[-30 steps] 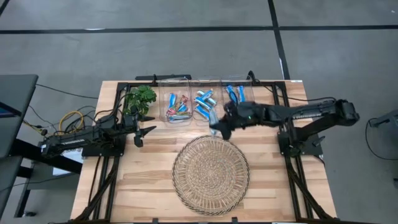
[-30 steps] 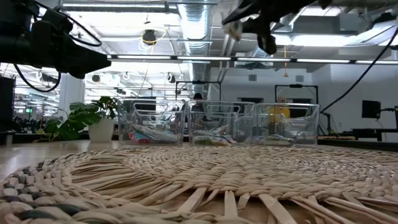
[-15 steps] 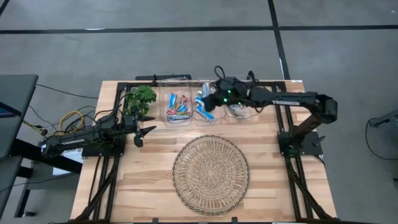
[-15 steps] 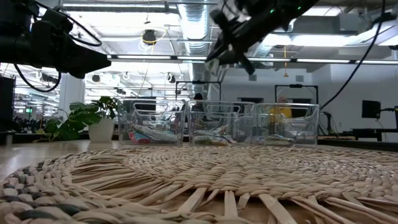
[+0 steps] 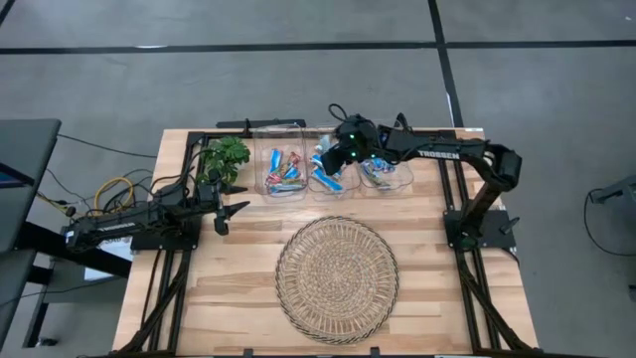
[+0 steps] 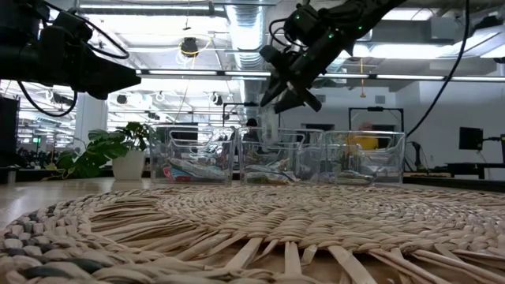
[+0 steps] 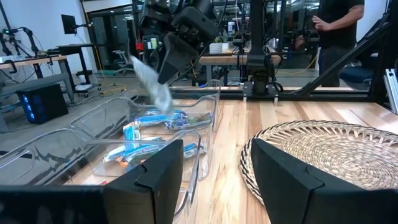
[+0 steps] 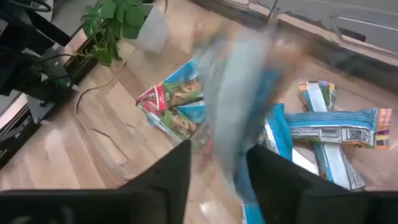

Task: Pick and place Granola Bars by type
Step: Put the yellow granola bar into the middle transparent bin, then return to Home Position

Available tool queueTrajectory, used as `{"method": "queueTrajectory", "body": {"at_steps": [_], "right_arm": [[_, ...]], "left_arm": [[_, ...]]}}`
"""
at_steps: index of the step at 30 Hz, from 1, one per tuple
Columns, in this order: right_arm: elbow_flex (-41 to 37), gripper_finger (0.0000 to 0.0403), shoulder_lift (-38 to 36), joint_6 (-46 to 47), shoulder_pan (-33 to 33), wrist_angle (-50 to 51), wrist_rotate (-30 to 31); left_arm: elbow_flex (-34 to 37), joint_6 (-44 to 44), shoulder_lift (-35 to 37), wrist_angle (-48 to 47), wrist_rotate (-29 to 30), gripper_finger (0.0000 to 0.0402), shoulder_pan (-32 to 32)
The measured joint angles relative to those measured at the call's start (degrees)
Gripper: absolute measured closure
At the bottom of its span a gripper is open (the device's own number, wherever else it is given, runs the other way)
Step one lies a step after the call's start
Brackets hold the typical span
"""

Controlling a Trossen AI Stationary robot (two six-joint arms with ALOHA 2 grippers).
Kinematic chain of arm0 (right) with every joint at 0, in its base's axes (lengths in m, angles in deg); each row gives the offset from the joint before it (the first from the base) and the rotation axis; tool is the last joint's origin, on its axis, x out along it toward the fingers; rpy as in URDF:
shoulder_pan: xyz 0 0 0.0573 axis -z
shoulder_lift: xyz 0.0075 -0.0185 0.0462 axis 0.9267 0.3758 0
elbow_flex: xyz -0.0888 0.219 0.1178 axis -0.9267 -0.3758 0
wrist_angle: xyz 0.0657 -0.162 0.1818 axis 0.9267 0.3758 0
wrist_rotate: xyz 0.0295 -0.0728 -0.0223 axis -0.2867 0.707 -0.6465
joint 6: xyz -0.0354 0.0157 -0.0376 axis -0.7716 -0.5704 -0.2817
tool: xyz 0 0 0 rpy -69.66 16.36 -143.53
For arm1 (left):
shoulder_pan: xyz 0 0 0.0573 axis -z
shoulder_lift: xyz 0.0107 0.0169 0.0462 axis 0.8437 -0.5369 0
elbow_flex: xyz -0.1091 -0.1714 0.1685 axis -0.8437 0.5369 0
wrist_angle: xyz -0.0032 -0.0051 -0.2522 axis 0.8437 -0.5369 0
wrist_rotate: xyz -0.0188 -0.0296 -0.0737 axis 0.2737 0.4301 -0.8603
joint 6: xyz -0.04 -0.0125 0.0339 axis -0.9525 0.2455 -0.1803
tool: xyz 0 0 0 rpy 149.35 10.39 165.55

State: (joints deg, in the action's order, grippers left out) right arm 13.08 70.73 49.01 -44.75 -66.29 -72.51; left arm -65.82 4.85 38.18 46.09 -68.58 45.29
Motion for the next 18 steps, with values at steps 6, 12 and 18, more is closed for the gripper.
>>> {"method": "queueTrajectory", "body": {"at_steps": [6, 12, 18], "right_arm": [[0.2, 0.0175, 0.3, 0.0, 0.8, 0.5, -0.5], [0.2, 0.0132, -1.4, 0.0, 0.7, 0.3, -0.5], [0.1, 0.0132, -6.8, -0.1, -1.1, -0.2, -0.2]], "left_arm": [[0.0, 0.0, 0.0, 0.0, 0.0, 0.0218, 0.0], [0.0, 0.0, 0.0, 0.0, 0.0, 0.0218, 0.0], [0.0, 0.0, 0.0, 0.0, 0.0, 0.0218, 0.0]]}}
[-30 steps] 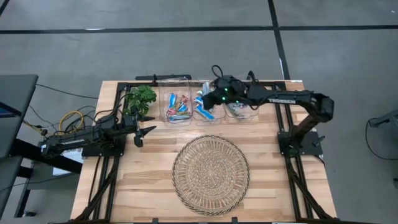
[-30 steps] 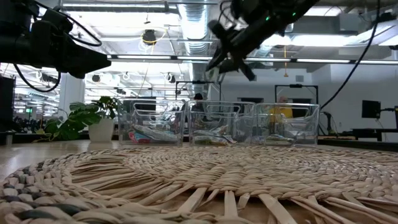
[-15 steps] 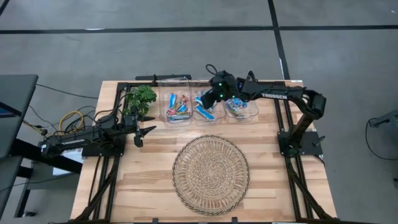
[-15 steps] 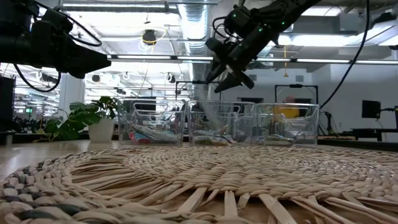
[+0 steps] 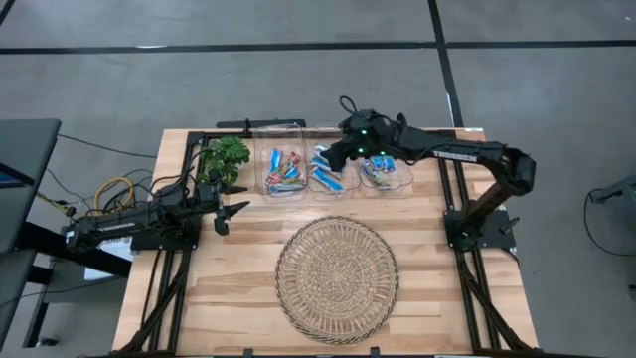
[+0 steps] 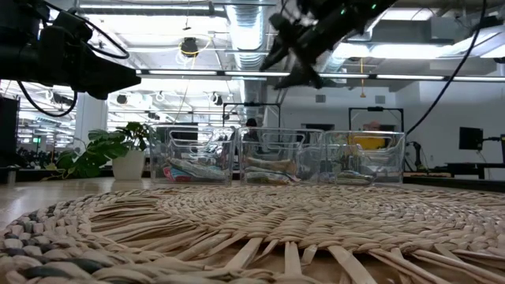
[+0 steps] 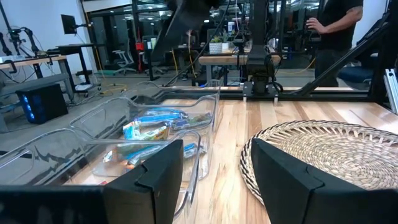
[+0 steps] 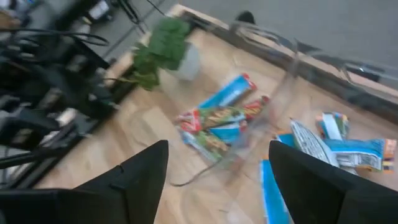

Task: Pick and place Granola Bars by type
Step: Return to Home Position

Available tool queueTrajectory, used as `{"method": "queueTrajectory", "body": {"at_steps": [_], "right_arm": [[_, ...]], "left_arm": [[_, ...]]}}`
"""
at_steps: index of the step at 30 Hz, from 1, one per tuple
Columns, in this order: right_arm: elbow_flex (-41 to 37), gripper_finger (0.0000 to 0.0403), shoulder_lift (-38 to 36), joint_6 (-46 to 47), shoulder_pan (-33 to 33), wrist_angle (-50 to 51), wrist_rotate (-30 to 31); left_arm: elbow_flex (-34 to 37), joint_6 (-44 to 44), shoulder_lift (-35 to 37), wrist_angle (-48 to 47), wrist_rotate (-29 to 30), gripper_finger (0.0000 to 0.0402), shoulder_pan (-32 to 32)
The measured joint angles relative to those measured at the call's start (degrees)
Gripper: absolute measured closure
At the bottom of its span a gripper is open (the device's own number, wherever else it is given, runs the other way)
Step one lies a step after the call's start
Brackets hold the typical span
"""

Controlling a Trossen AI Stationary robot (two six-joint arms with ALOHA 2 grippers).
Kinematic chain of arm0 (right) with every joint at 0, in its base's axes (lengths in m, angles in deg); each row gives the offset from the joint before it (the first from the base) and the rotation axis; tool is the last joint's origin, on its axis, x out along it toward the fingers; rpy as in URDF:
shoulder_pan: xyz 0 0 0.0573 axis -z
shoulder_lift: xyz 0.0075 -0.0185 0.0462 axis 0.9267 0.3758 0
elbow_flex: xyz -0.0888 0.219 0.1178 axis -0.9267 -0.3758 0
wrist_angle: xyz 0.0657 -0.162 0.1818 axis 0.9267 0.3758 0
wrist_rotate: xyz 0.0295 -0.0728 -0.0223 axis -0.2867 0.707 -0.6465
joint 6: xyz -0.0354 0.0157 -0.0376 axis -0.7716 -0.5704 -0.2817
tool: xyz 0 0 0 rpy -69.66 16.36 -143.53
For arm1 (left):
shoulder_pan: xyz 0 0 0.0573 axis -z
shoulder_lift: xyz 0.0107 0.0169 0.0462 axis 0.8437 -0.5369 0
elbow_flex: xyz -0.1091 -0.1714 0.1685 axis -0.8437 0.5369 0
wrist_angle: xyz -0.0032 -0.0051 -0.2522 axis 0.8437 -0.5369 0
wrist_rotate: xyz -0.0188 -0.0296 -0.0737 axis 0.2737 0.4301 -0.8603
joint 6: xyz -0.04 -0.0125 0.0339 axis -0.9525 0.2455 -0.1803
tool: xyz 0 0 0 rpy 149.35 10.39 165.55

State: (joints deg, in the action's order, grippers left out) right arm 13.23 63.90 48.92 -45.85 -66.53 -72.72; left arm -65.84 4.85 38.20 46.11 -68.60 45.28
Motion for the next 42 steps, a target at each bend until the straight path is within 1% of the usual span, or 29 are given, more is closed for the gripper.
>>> {"method": "queueTrajectory", "body": {"at_steps": [4, 8, 12, 16, 19, 21, 24, 29, 34, 39, 42], "right_arm": [[-2.2, 0.0132, -4.9, 0.0, -1.4, 0.7, 0.2], [-8.4, 0.0132, -11.7, -0.2, -4.1, 0.2, 0.4], [-19.3, 0.0132, -20.0, -2.9, -7.7, -5.8, 1.9], [-32.6, 0.0132, -28.8, -4.9, -13.0, -17.9, 4.6], [-42.0, 0.0132, -34.8, -4.5, -17.3, -25.9, 4.3], [-46.7, 0.0132, -38.7, -3.0, -19.6, -28.3, 4.4], [-51.9, 0.0132, -44.3, -2.0, -22.6, -28.5, 5.6], [-58.1, 0.0132, -53.3, -1.9, -27.9, -28.5, 6.2], [-62.5, 0.0132, -62.5, -2.4, -31.7, -28.3, 6.3], [-64.7, 0.0132, -68.9, -8.8, -34.0, -24.9, 6.4], [-66.3, 0.0132, -71.9, -10.6, -34.7, -23.7, 7.7]], "left_arm": [[0.0, 0.0, 0.0, 0.0, 0.0, 0.0218, 0.0], [0.0, 0.0, 0.0, 0.0, 0.0, 0.0218, 0.0], [0.0, 0.0, 0.0, 0.0, 0.0, 0.0218, 0.0], [0.0, 0.0, 0.0, 0.0, 0.0, 0.0218, 0.0], [0.0, 0.0, 0.0, 0.0, 0.0, 0.0218, 0.0], [0.0, 0.0, 0.0, 0.0, 0.0, 0.0218, 0.0], [0.0, 0.0, 0.0, 0.0, 0.0, 0.0218, 0.0], [0.0, 0.0, 0.0, 0.0, 0.0, 0.0218, 0.0], [0.0, 0.0, 0.0, 0.0, 0.0, 0.0218, 0.0], [0.0, 0.0, 0.0, 0.0, 0.0, 0.0218, 0.0], [0.0, 0.0, 0.0, 0.0, 0.0, 0.0218, 0.0]]}}
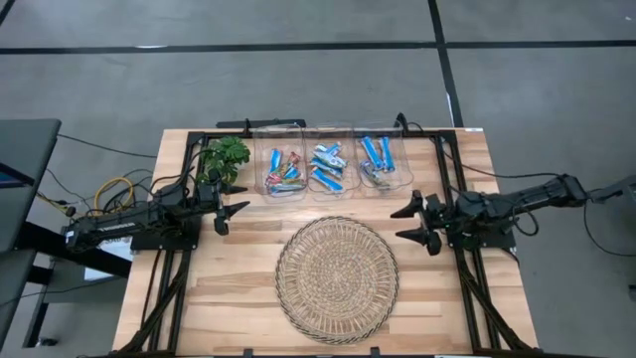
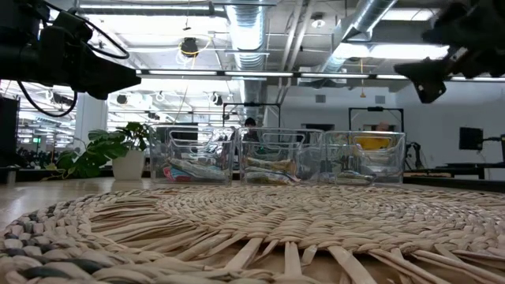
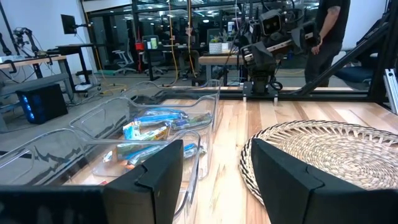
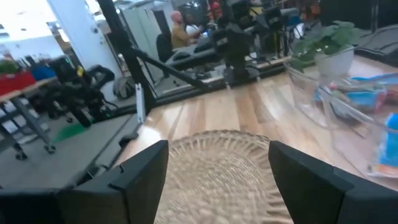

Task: Pick and place Granola Bars by type
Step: Return to Home Position

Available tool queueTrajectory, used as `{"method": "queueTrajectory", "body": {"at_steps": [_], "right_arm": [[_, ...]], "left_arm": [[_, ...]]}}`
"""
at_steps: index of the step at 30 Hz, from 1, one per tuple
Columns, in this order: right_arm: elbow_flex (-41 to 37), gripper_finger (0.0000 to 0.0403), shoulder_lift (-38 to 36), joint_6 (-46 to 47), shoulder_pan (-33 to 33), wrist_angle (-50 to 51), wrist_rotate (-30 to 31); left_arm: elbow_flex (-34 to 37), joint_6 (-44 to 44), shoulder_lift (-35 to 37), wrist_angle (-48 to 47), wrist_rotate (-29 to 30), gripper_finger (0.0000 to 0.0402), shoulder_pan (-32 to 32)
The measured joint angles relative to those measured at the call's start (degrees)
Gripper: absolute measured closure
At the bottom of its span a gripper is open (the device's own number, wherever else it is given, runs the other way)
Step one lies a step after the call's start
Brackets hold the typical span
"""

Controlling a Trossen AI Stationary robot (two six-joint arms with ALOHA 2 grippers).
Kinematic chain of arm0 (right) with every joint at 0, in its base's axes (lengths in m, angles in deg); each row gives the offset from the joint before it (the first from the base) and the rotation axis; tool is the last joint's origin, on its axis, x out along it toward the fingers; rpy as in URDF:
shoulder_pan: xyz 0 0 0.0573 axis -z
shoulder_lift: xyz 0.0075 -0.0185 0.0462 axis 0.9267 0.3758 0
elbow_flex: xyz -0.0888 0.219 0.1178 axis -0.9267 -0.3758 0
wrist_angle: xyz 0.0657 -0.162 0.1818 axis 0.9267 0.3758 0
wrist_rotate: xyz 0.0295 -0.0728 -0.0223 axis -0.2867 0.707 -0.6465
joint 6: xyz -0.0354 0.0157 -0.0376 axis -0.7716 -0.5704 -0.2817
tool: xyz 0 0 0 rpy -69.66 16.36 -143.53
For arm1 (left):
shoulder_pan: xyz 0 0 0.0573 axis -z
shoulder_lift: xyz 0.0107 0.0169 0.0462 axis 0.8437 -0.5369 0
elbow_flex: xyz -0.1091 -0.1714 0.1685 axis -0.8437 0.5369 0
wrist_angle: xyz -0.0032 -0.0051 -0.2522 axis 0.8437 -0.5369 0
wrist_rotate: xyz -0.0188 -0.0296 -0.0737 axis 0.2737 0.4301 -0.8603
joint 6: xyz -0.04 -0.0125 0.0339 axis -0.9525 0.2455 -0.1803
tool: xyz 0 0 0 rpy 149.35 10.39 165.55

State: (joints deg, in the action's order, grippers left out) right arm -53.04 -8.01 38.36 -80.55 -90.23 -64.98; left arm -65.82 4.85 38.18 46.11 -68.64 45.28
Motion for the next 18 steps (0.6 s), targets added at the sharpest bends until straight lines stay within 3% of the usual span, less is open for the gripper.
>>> {"method": "queueTrajectory", "body": {"at_steps": [8, 18], "right_arm": [[-1.7, 0.0132, -6.8, -6.6, -2.4, 7.1, 1.0], [-1.6, 0.0132, -16.7, -11.7, -3.9, 18.5, -5.7]], "left_arm": [[0.0, 0.0, 0.0, 0.0, 0.0, 0.0218, 0.0], [0.0, 0.0, 0.0, 0.0, 0.0, 0.0218, 0.0]]}}
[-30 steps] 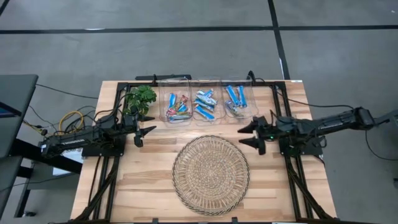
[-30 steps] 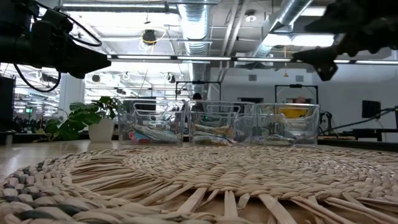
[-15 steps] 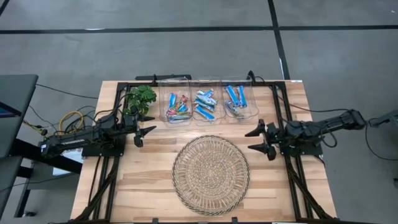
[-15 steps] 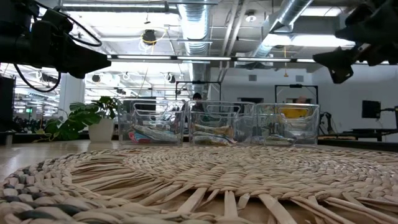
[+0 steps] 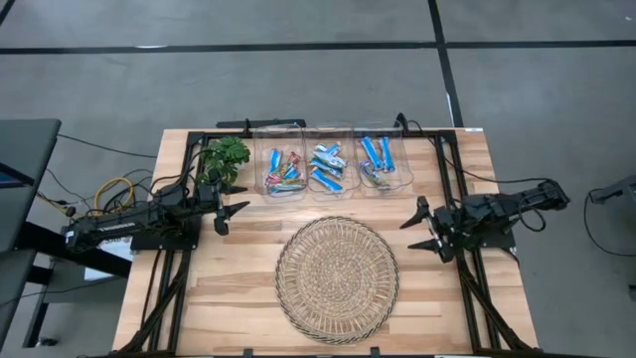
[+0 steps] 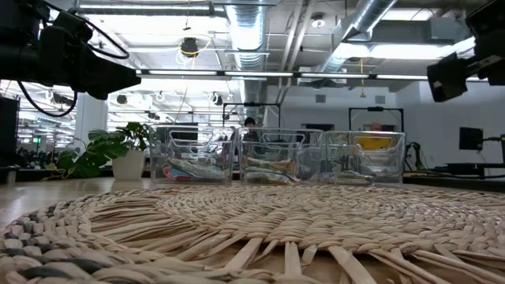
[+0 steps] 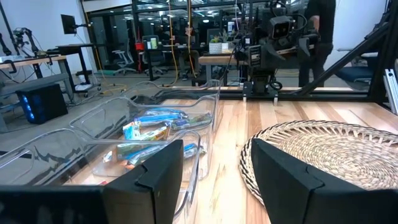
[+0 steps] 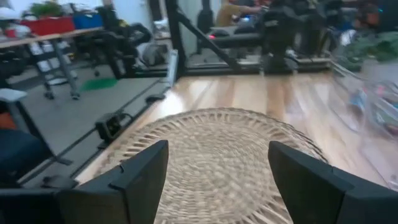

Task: Pick and place Granola Bars by type
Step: Return to Home Position

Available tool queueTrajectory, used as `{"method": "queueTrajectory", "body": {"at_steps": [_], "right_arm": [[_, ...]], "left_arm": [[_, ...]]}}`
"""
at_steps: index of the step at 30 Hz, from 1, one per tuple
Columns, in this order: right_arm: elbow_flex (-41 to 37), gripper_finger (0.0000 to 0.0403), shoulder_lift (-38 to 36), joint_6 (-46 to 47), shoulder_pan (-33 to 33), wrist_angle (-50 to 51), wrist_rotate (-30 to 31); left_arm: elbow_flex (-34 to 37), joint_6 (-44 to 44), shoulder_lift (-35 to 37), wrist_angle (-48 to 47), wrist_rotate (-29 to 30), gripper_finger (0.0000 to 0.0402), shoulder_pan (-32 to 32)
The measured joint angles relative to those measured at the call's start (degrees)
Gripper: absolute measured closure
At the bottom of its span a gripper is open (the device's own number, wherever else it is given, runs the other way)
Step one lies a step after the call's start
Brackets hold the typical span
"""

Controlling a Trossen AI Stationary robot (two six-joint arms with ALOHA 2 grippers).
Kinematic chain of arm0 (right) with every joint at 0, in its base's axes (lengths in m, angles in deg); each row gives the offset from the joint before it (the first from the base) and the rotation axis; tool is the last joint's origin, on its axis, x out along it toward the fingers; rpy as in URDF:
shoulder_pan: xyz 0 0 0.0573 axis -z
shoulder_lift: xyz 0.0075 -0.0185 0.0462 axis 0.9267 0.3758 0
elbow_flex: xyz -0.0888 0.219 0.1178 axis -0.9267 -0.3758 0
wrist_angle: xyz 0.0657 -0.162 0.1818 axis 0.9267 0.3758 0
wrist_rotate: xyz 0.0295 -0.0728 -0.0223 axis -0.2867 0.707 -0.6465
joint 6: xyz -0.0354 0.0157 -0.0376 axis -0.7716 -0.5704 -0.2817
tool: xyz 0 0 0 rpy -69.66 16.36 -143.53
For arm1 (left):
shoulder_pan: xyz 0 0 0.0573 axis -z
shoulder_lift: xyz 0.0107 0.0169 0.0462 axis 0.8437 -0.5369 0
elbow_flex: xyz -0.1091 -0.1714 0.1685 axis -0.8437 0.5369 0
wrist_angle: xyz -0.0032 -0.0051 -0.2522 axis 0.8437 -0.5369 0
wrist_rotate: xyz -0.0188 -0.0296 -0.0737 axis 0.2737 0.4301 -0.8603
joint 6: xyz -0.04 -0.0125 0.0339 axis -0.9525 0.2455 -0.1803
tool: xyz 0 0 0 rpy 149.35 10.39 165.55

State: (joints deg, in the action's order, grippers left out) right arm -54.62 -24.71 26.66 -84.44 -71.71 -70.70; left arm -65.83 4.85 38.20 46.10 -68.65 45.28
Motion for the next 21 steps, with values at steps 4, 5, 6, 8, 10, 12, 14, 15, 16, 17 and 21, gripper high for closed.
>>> {"method": "queueTrajectory", "body": {"at_steps": [4, 5, 6, 8, 10, 12, 14, 15, 16, 17, 21], "right_arm": [[0.0, 0.0132, -1.7, -0.7, 0.0, -0.4, -2.5], [-0.3, 0.0132, -1.7, -0.7, 0.0, -1.2, -2.7], [-0.9, 0.0132, -1.7, -0.6, 0.0, -3.5, -3.0], [-3.5, 0.0132, -1.7, 0.5, 0.0, -10.7, -3.3], [-3.8, 0.0132, -1.1, 0.9, 0.1, -11.8, -3.1], [-3.8, 0.0132, -0.6, -0.2, 0.5, -11.7, -2.6], [-3.8, 0.0132, -0.6, -0.7, 1.1, -11.6, -2.0], [-3.8, 0.0132, -0.4, -0.7, 1.4, -11.6, -2.0], [-3.8, 0.0132, -0.2, -0.6, 1.8, -11.6, -2.0], [-3.8, 0.0132, 0.1, -0.6, 2.2, -11.6, -2.0], [-3.8, 0.0132, 1.2, 0.2, 3.2, -11.6, -2.0]], "left_arm": [[0.0, 0.0, 0.0, 0.0, 0.0, 0.0218, 0.0], [0.0, 0.0, 0.0, 0.0, 0.0, 0.0218, 0.0], [0.0, 0.0, 0.0, 0.0, 0.0, 0.0218, 0.0], [0.0, 0.0, 0.0, 0.0, 0.0, 0.0218, 0.0], [0.0, 0.0, 0.0, 0.0, 0.0, 0.0218, 0.0], [0.0, 0.0, 0.0, 0.0, -0.1, 0.0218, 0.0], [0.0, 0.0, 0.0, 0.0, 0.0, 0.0218, 0.0], [0.0, 0.0, 0.0, 0.0, 0.0, 0.0218, 0.0], [0.0, 0.0, 0.0, 0.0, -0.1, 0.0218, 0.0], [0.0, 0.0, 0.0, 0.0, 0.0, 0.0218, 0.0], [0.0, 0.0, 0.0, 0.0, 0.0, 0.0218, 0.0]]}}
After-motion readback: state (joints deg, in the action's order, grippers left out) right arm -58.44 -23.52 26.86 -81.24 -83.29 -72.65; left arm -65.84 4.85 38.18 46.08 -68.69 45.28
